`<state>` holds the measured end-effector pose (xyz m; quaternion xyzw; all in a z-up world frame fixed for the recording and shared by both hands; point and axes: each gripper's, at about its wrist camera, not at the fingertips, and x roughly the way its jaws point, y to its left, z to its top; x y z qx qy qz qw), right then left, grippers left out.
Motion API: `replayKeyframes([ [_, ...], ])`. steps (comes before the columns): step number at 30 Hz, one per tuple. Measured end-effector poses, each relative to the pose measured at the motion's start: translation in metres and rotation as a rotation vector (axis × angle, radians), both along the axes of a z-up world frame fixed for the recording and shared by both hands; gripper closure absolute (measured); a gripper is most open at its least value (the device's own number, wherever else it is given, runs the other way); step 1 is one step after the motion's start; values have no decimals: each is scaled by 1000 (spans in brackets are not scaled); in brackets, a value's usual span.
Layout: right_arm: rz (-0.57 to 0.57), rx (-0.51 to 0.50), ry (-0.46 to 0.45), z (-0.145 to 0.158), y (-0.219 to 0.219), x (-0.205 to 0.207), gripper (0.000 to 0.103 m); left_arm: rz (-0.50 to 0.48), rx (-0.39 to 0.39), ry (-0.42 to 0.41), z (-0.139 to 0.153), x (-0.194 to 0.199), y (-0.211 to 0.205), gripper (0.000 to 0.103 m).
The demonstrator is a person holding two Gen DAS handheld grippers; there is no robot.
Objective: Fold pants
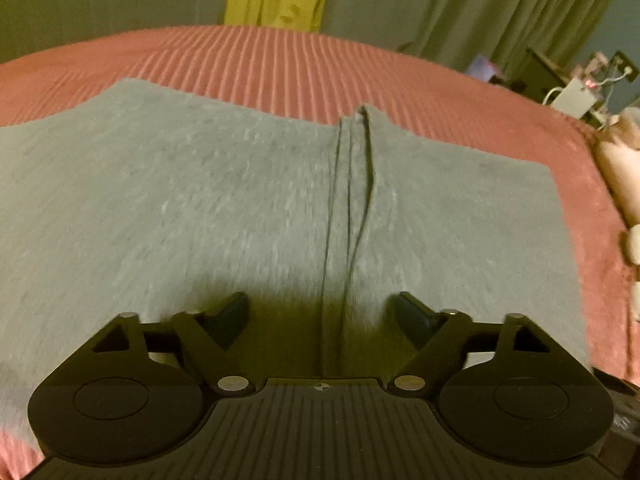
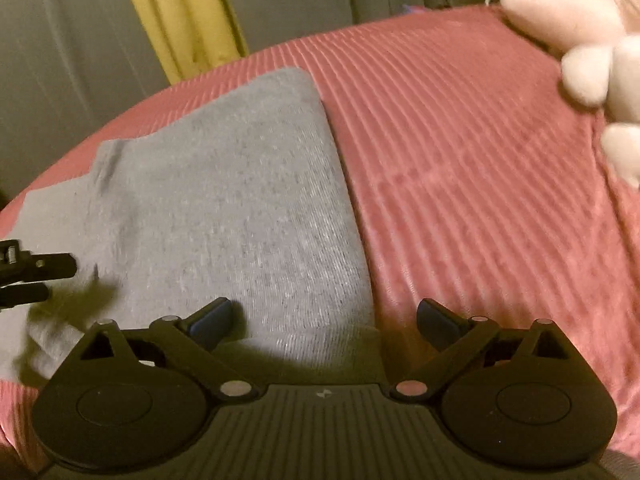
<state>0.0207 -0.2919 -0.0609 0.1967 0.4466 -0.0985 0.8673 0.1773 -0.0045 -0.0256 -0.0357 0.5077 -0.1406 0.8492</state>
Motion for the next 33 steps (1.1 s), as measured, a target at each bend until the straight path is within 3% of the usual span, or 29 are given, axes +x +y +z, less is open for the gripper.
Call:
replayKeyframes([
  [3, 15, -14, -37, -2, 4, 3, 4, -23, 21, -14, -4, 9, -10, 24],
  [7, 48, -20, -49, -4, 7, 5, 4, -79, 7, -34, 0, 9, -20, 50],
  [8, 46, -15, -48, -2, 5, 6, 4, -93, -2, -26, -1, 10, -22, 51],
  [10, 36, 1, -46, -2, 3, 5, 4, -103, 12, -21, -5, 14, -24, 51],
  [15, 22, 17, -59, -3, 1, 6, 4, -106, -45, -16, -6, 14, -22, 48],
  [18, 18, 13, -58, -4, 3, 7, 4, -138, -22, -26, -7, 13, -27, 48],
  [21, 16, 8, -61, -4, 4, 7, 4, -135, -62, -6, -7, 17, -21, 48],
  [24, 13, 9, -63, -4, 4, 7, 4, -100, -66, 4, -9, 22, -13, 69],
  [30, 16, -1, -60, -4, 5, 7, 4, -117, -100, -26, -7, 16, -9, 85],
  [33, 15, 2, -62, -4, 4, 7, 4, -106, -146, -32, -4, 12, -2, 86],
])
